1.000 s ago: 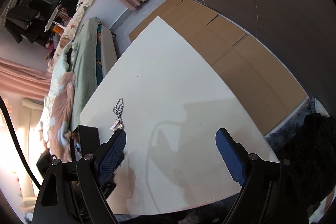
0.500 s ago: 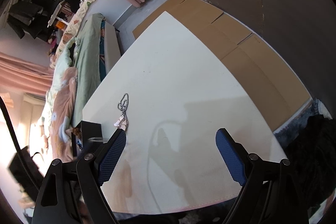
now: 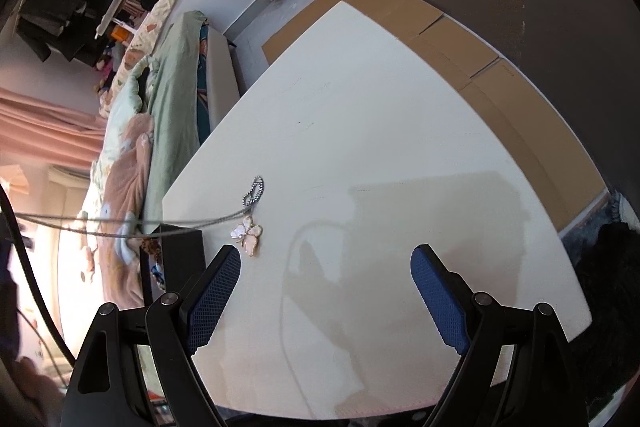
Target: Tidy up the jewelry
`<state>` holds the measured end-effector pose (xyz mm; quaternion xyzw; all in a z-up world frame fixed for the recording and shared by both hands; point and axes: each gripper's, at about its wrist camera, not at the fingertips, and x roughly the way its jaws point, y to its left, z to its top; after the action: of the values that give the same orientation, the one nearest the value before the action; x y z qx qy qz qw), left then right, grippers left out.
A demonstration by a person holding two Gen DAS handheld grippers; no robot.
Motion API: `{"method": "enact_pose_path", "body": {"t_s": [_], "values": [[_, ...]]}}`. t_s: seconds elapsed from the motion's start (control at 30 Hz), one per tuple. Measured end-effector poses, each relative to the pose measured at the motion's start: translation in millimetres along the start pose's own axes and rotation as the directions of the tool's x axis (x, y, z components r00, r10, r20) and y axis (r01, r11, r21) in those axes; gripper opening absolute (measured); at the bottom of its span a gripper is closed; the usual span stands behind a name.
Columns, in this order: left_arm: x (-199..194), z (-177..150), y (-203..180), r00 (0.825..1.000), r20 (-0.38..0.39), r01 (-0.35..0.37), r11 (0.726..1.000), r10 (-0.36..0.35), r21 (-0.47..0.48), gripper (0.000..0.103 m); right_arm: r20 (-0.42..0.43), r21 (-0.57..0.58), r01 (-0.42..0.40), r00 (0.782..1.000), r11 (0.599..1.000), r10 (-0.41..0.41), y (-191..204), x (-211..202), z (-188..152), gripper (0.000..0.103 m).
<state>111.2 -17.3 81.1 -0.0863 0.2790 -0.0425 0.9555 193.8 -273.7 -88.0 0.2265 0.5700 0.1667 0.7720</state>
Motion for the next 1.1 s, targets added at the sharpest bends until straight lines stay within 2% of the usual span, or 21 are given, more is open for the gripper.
{"method": "enact_pose_path", "body": {"t_s": [0.4,0.47,0.53,0.7,0.8,0.83,1.0,1.03,1.07,1.1], "values": [[-57,51,23,0.990,0.130,-0.052,0.999,0.051,0.005,0.013,-0.065,-0.121,-0.008,0.998,0.993,0.000,47,38,2,0.088],[-67,61,28,0.986,0.156,-0.070,0.998,0.067,0.009,0.013,-0.078,-0.156,-0.004,0.997,0.988,-0.008,58,48,2,0.081],[-75,68,34,0.981,0.174,-0.082,0.997,0.079,0.009,0.013,-0.097,-0.198,0.006,0.995,0.980,-0.026,69,59,2,0.078],[-88,77,51,0.975,0.195,-0.104,0.995,0.101,0.006,0.013,-0.098,-0.300,0.075,0.989,0.951,-0.109,94,82,-3,0.076],[-94,77,62,0.973,0.200,-0.115,0.993,0.114,-0.005,0.013,-0.080,-0.363,0.123,0.983,0.923,-0.163,106,93,-10,0.073],[-96,77,65,0.973,0.201,-0.118,0.993,0.118,-0.009,0.013,-0.070,-0.394,0.153,0.978,0.906,-0.196,112,99,-14,0.070],[-102,75,74,0.972,0.199,-0.122,0.992,0.123,-0.021,0.013,0.018,-0.501,0.272,0.952,0.821,-0.304,130,110,-27,0.066],[-103,74,73,0.972,0.199,-0.121,0.992,0.123,-0.022,0.013,0.036,-0.516,0.296,0.945,0.804,-0.325,133,111,-29,0.062],[-104,74,74,0.972,0.198,-0.121,0.992,0.123,-0.023,0.013,0.055,-0.532,0.321,0.937,0.784,-0.346,135,112,-32,0.051],[-106,74,75,0.972,0.199,-0.121,0.992,0.123,-0.025,0.013,0.075,-0.548,0.347,0.927,0.761,-0.368,137,112,-34,0.046]]}}
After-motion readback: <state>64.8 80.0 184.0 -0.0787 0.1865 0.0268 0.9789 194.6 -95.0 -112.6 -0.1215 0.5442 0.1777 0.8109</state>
